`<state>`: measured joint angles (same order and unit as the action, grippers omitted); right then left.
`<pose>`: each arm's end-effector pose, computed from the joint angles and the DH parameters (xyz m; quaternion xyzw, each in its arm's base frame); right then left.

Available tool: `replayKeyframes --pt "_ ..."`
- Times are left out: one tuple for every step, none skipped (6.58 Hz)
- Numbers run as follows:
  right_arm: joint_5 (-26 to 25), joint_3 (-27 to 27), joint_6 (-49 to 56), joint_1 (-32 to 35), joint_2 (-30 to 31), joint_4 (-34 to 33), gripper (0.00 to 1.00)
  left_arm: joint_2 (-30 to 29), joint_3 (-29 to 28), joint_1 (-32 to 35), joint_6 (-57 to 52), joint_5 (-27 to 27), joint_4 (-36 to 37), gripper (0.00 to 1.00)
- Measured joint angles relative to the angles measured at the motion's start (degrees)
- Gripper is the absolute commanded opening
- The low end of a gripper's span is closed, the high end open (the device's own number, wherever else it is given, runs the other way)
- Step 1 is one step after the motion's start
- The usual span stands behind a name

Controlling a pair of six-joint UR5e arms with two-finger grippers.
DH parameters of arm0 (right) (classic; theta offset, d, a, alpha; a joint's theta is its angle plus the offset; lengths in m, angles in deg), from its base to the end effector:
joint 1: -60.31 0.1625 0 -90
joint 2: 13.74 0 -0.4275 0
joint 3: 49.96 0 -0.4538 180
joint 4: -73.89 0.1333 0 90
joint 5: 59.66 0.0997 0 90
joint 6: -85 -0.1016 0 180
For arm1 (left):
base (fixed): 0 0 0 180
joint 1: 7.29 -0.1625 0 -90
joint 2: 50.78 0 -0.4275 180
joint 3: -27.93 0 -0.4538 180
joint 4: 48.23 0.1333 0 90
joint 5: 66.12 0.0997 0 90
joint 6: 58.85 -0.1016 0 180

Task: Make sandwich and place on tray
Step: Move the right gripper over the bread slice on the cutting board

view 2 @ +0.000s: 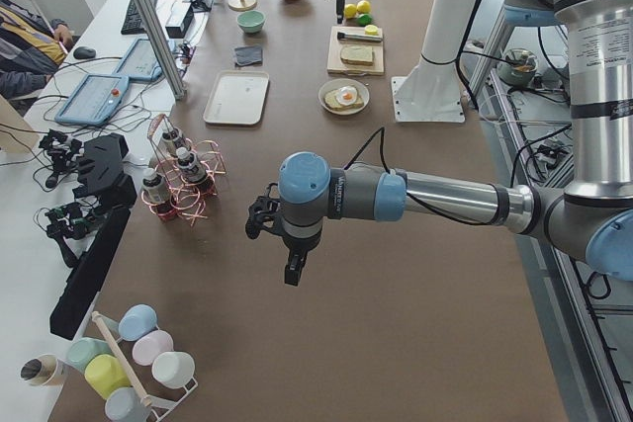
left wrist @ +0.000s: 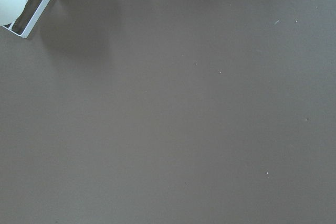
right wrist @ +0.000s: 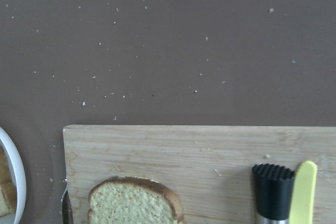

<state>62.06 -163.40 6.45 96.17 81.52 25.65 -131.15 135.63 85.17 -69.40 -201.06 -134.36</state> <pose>-0.3720 -0.3674 0.4036 -0.0241 -0.5351 0.0427 0.8433 -0.0822 -0.4794 0.5847 0.0769 0.3756 0.0791 0.9202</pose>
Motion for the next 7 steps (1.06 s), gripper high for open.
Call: replayKeyframes --pt "-3.14 0.17 -1.96 -3.3 -0.78 0.05 0.76 -0.02 0.03 0.0 0.0 0.01 0.0 0.98" --pt "-4.75 0.67 -2.79 -5.31 -0.97 0.06 0.75 -0.04 0.02 0.0 0.0 0.02 0.0 0.98" --pt "-5.89 1.34 -3.09 -6.71 -0.97 0.09 0.72 -0.04 -0.04 0.0 0.0 0.02 0.0 0.98" --pt "-7.04 1.92 -3.21 -7.95 -1.04 0.13 0.7 -0.04 -0.12 0.0 0.0 0.02 0.0 0.98" --pt "-7.78 2.35 -3.26 -8.79 -1.09 0.15 0.68 -0.05 -0.17 0.0 0.0 0.02 0.0 0.98" --pt "-8.2 2.66 -3.27 -9.38 -1.14 0.16 0.6 -0.1 -0.19 0.0 0.0 0.02 0.0 0.98" --pt "-8.55 2.86 -3.28 -9.8 -1.24 0.16 0.41 -0.17 -0.16 0.0 0.0 0.02 0.0 0.98"
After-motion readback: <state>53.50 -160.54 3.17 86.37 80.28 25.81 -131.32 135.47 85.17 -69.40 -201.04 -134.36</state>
